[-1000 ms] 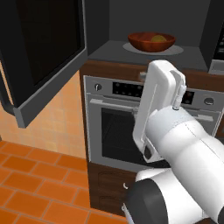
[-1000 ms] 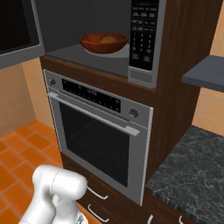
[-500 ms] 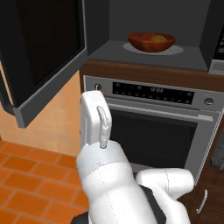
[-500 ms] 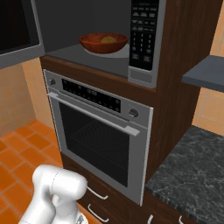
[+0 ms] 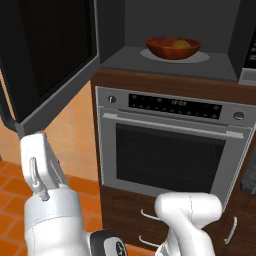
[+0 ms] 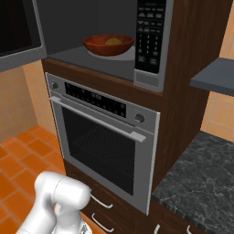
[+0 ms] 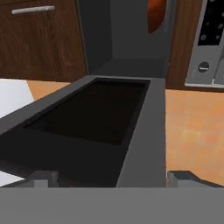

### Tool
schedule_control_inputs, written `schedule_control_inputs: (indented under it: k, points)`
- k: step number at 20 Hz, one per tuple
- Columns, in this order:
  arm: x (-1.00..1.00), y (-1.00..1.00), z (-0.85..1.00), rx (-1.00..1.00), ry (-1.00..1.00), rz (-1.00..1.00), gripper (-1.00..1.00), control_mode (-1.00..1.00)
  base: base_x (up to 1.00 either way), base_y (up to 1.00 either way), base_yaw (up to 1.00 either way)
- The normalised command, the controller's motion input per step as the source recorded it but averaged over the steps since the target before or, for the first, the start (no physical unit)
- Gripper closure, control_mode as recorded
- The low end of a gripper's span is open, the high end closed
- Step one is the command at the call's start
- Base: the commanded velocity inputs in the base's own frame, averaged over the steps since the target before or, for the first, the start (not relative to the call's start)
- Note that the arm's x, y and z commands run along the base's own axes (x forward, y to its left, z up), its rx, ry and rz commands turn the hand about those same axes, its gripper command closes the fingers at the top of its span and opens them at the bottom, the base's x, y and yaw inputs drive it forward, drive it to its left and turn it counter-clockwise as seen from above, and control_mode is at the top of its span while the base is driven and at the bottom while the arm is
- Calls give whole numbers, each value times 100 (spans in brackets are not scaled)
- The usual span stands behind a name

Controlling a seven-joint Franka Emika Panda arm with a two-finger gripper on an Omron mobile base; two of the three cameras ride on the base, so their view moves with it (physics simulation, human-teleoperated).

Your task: Pick the avocado from the sink and place it in the bowl. Then pick the bowl and place it in the microwave. Then close the microwave door and press the start button.

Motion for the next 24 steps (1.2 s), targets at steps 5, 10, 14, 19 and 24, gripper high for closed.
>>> schedule_control_inputs:
  k: [5,10,14,19,24]
  points:
    - [31,89,-33,0,-3,-5,-100,-100,0,0,0]
    - [49,82,-45,0,0,-1,-100,-100,0,0,0]
    - [63,58,-41,0,0,0,-100,-100,0,0,0]
    - [65,40,-25,0,0,0,-100,-100,0,0,0]
    - [72,46,-16,0,-1,0,-100,-100,0,0,0]
